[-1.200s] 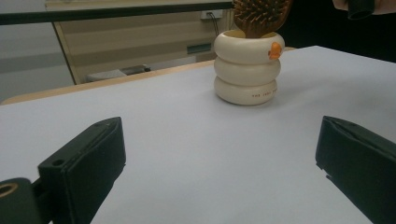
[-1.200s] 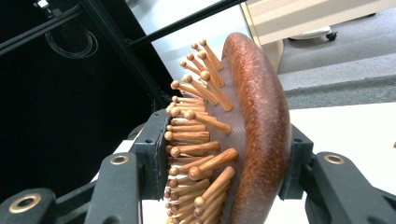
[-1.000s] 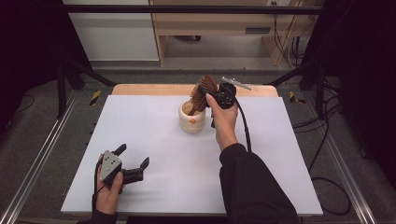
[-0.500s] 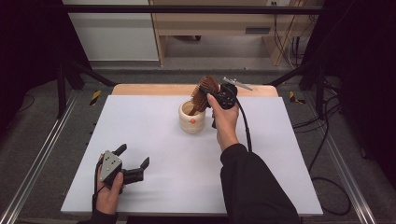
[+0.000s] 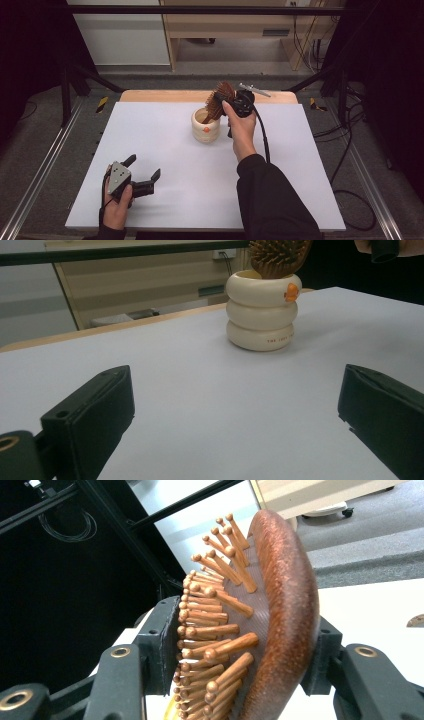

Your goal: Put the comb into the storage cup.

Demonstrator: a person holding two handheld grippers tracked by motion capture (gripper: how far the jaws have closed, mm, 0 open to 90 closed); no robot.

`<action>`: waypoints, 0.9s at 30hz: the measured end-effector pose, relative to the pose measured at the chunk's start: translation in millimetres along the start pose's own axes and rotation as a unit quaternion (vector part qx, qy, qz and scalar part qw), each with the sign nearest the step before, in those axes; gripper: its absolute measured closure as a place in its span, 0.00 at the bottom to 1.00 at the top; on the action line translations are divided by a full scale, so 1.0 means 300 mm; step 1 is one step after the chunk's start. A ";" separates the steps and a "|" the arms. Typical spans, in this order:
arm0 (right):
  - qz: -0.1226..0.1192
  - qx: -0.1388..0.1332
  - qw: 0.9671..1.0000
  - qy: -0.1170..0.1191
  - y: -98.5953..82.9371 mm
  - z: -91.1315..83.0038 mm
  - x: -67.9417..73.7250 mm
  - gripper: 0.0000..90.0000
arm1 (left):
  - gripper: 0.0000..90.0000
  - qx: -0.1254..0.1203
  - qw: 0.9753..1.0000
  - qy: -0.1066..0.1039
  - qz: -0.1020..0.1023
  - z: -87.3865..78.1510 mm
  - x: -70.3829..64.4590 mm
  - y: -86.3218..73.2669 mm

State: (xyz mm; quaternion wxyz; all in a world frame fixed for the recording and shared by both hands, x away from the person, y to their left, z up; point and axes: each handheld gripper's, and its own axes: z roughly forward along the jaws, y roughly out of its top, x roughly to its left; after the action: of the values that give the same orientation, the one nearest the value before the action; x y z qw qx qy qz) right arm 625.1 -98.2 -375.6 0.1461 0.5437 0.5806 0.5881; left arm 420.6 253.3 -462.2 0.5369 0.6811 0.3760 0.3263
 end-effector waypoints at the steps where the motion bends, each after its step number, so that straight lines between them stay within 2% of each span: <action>1: 0.001 0.000 1.000 0.000 -0.001 0.000 -0.001 0.49 | 0.02 0.000 1.000 0.000 0.000 0.000 0.000 0.000; 16: -0.001 0.004 1.000 0.005 -0.002 0.000 -0.005 0.46 | 0.02 0.000 1.000 0.000 -0.001 -0.001 0.003 0.000; 27: -0.010 0.010 1.000 0.004 -0.004 0.001 -0.003 0.37 | 0.02 0.001 1.000 0.000 0.000 0.000 0.001 0.000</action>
State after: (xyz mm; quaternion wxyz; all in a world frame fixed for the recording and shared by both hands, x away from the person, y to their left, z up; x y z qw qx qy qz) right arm 625.2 -98.3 -377.0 0.1445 0.5366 0.5927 0.5830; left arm 420.6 253.5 -462.2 0.5365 0.6817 0.3757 0.3259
